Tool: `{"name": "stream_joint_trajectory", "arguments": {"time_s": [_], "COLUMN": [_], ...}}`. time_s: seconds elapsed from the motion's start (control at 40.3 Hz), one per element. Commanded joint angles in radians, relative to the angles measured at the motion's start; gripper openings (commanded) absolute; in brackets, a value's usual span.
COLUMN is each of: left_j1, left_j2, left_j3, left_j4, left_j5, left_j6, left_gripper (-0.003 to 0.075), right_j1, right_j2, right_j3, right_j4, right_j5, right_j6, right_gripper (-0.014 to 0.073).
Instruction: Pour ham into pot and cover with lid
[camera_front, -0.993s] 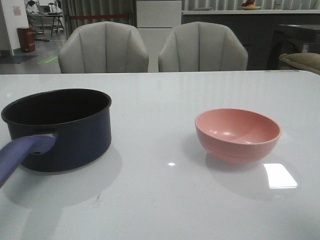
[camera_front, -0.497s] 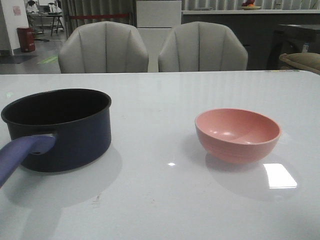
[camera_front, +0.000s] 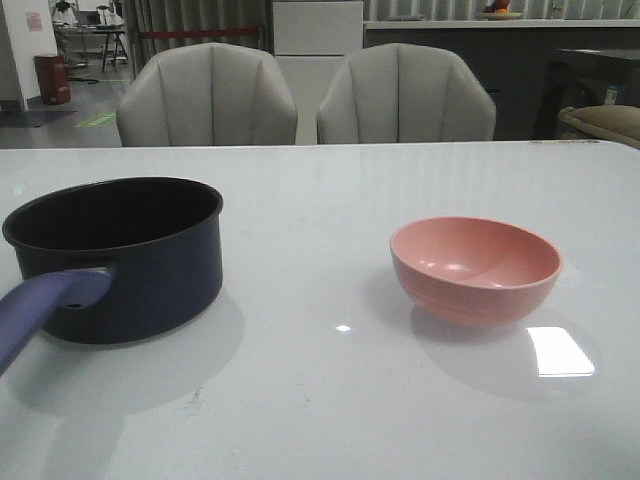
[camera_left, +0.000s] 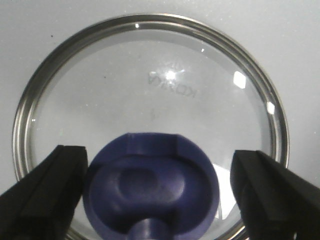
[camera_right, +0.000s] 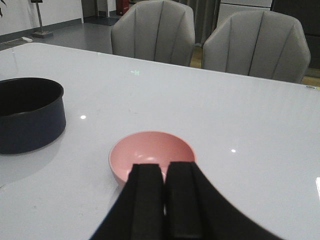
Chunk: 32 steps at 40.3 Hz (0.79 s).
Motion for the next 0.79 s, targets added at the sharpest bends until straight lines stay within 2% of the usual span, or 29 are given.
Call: {"name": "stream_joint_trajectory", "arguments": {"time_s": [0.0,0.149,0.224,0.77], "left_j1": [0.001,0.001,0.001,0.001], "left_j2": [-0.041,-0.037,-0.031,-0.093], "left_j3": [-0.033,-0.033,-0.033,-0.043], "left_j4": [-0.008,-0.008,-0.008,-0.008], "left_j5": [-0.007,-0.003,0.008,0.029], "left_j6": [0.000,0.000,0.000,0.016], "left_gripper": [0.0559,0.0422,0.0390,0.0386], "right_j1": [-0.002,-0.002,-0.002,-0.002], "right_j2": [0.008,0.008,0.008,0.008], "right_j3": [-0.026,-0.026,-0.026,-0.026], "right_j4": [0.008,0.008,0.008,0.008], "right_j5": [-0.076,-0.076,-0.076,-0.076], "right_j6": [-0.011,-0.011,-0.011,-0.011], "right_gripper": [0.0150,0.0150,0.0150,0.0150]}}
